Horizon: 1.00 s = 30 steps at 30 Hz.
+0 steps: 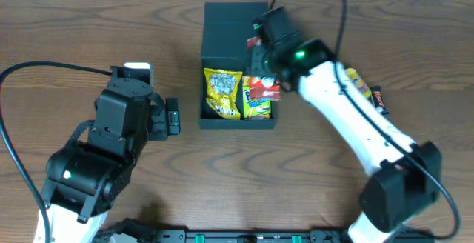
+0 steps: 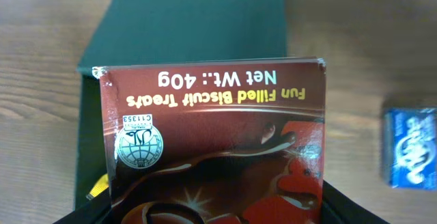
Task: Pack container
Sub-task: 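Lift the red Hello Panda box and carry it left over the black box, then lower the Hello Panda box into the black box's right side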
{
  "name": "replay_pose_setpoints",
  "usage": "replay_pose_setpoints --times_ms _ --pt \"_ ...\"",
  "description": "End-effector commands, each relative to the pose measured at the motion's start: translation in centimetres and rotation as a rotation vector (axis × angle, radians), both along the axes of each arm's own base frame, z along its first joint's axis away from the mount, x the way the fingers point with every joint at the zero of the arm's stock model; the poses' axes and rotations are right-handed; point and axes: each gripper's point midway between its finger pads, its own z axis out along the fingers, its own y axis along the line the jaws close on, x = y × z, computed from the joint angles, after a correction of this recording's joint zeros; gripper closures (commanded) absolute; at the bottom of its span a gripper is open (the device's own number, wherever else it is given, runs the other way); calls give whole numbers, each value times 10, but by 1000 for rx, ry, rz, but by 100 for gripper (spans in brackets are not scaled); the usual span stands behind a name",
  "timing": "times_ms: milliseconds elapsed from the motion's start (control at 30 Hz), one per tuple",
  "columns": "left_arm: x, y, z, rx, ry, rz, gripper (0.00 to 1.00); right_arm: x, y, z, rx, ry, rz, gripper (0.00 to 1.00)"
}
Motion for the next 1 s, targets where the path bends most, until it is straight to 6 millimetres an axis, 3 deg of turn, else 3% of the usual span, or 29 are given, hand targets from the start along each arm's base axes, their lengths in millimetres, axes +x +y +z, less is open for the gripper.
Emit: replay_pose_setpoints --times_ms 0,267,633,733,833,967 --pt "1 3 8 11 -20 5 5 4 2 -19 -47 12 -80 41" --pt "1 3 8 11 -19 4 5 3 1 -56 -109 74 -91 41" --pt "1 3 8 11 -20 5 5 -10 -1 -64 -144 132 -28 38" --pt "1 3 8 11 -20 5 5 -10 -1 -64 -147 131 -20 31" --pt "1 3 8 11 -20 5 5 -10 -1 -64 -149 132 -18 15" --pt "1 3 8 11 -19 4 5 -11 -1 -64 -153 135 -13 13"
